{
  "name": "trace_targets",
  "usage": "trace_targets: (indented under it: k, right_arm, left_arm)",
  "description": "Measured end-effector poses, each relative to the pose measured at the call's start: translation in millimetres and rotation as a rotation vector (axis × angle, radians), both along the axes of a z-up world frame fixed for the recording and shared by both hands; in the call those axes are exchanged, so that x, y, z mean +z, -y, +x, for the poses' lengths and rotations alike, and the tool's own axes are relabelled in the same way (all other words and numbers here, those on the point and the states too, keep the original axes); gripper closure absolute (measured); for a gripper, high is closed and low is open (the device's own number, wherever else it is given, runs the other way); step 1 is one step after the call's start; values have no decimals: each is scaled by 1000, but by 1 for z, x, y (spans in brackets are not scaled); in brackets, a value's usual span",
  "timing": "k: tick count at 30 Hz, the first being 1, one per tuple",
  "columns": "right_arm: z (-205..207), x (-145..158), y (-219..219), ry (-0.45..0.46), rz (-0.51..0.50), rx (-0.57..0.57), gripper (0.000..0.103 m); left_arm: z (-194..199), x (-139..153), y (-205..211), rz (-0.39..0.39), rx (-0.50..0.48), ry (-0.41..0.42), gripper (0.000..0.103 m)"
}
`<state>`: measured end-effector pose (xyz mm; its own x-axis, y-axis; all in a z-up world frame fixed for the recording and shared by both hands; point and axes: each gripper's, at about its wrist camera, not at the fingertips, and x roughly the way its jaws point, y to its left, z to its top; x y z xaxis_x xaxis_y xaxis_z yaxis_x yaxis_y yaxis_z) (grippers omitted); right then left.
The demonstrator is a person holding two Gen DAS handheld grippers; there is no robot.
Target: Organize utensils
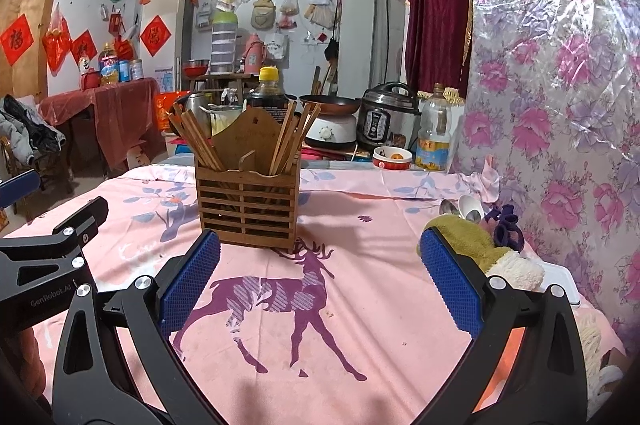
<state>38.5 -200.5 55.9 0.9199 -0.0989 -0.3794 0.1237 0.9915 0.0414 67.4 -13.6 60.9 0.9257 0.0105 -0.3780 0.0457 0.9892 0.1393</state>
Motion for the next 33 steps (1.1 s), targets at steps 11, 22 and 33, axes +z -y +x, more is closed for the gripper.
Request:
trace_targets:
  k: [11,22,33]
  right_arm:
    - [0,0,0,1,1,-2,6]
    - [1,-1,0,1,1,-2,6]
    - [0,0,0,1,1,-2,6]
  left_arm:
    - [2,-2,-2,-1,9,-5,6]
    - [4,-4,-3,-5,10,-7,6]
    - [4,-4,-3,-5,3,-10,6]
